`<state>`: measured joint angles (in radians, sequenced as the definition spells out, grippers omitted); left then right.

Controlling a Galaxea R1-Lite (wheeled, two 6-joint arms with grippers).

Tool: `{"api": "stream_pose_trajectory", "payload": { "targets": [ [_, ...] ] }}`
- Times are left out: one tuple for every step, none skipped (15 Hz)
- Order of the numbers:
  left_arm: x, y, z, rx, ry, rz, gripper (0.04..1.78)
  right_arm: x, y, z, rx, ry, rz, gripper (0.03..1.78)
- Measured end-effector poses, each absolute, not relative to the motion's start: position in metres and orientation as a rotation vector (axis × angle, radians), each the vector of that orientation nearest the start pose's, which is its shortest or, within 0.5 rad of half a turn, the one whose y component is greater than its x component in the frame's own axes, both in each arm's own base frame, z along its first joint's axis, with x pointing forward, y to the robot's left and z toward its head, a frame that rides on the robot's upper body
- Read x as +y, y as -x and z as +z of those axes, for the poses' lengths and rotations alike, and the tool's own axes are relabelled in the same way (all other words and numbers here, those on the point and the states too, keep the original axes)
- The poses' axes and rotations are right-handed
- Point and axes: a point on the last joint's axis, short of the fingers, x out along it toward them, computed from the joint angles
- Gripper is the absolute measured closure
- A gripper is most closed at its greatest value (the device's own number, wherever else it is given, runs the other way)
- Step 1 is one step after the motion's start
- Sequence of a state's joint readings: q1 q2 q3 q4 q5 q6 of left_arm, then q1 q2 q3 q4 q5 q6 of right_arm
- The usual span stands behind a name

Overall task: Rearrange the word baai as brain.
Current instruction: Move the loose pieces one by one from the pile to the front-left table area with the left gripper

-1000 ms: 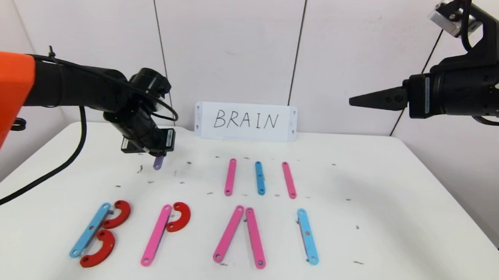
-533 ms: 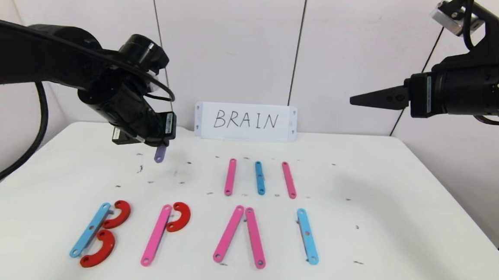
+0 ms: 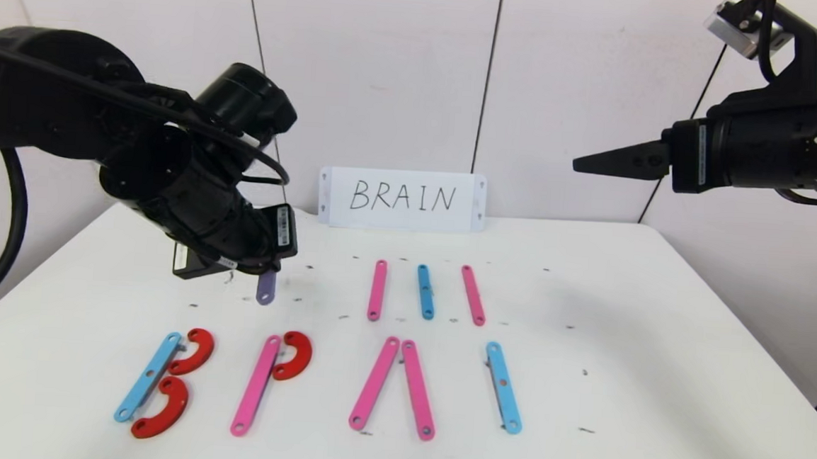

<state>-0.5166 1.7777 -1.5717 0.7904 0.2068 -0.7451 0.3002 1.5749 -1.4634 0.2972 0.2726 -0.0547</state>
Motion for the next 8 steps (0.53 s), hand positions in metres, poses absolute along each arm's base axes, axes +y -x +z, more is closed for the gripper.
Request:
{"api": "stream_pose_trajectory", "payload": {
  "targets": [
    [-0.149, -0.262, 0.241, 0.992, 0.354, 0.099, 1.56, 0.088, -0.262, 0.315, 0.399, 0.058, 0.576, 0.07],
    [-0.152, -0.258, 0.234, 1.016, 0.374, 0.124, 1.56, 0.088, -0.263, 0.315, 0.399, 0.058, 0.576, 0.07],
    [-0.155, -0.255, 0.228, 1.036, 0.39, 0.145, 1.56, 0.088, -0.263, 0.315, 0.396, 0.058, 0.576, 0.07],
    [-0.156, -0.252, 0.221, 1.058, 0.398, 0.164, 1.56, 0.088, -0.263, 0.314, 0.397, 0.058, 0.577, 0.07],
    [-0.158, -0.249, 0.215, 1.078, 0.4, 0.181, 1.56, 0.088, -0.264, 0.313, 0.4, 0.059, 0.578, 0.07],
    [-0.159, -0.248, 0.208, 1.095, 0.403, 0.197, 1.56, 0.089, -0.264, 0.313, 0.402, 0.059, 0.579, 0.07],
    [-0.16, -0.247, 0.202, 1.111, 0.404, 0.214, 1.56, 0.089, -0.264, 0.312, 0.404, 0.059, 0.579, 0.07],
    [-0.16, -0.247, 0.196, 1.126, 0.402, 0.226, 1.56, 0.089, -0.264, 0.312, 0.405, 0.059, 0.579, 0.07]
  ]
}}
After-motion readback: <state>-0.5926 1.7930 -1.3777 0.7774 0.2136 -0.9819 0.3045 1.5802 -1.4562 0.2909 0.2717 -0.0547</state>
